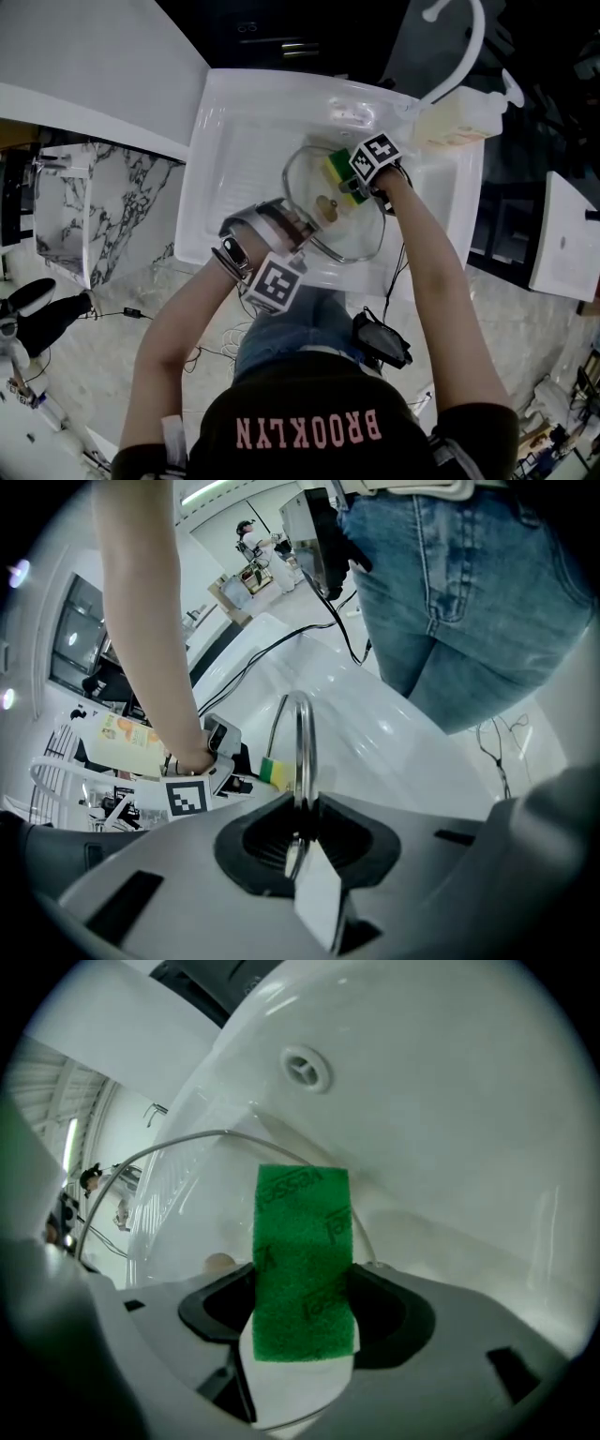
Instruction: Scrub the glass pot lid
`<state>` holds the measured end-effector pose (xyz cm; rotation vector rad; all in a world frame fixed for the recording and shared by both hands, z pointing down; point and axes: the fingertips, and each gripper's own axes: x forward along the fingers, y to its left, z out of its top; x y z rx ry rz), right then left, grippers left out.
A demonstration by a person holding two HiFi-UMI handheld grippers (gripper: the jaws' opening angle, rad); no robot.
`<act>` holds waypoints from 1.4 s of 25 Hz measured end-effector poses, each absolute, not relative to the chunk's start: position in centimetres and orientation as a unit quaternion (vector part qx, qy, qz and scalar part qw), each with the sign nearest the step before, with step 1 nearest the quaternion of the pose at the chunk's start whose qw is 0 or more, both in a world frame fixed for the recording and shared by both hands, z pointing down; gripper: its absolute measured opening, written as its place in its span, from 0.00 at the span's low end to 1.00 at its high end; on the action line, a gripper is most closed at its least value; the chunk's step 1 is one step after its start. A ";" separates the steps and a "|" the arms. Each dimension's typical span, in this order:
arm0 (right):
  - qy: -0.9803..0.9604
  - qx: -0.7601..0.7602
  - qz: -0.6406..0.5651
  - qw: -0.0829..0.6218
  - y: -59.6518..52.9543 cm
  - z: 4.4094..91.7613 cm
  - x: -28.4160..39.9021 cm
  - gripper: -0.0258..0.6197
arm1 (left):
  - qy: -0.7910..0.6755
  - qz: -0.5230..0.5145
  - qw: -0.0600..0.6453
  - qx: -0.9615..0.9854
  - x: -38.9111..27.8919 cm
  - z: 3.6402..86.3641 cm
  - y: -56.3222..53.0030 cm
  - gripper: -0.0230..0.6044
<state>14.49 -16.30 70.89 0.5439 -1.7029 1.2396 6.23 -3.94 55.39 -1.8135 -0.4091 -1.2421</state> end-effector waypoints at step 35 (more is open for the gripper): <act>-0.790 0.512 0.329 0.082 -7.7 49.0 24.3 0.50 | -0.123 -0.562 0.328 -0.749 6.2 57.1 -2.4 0.13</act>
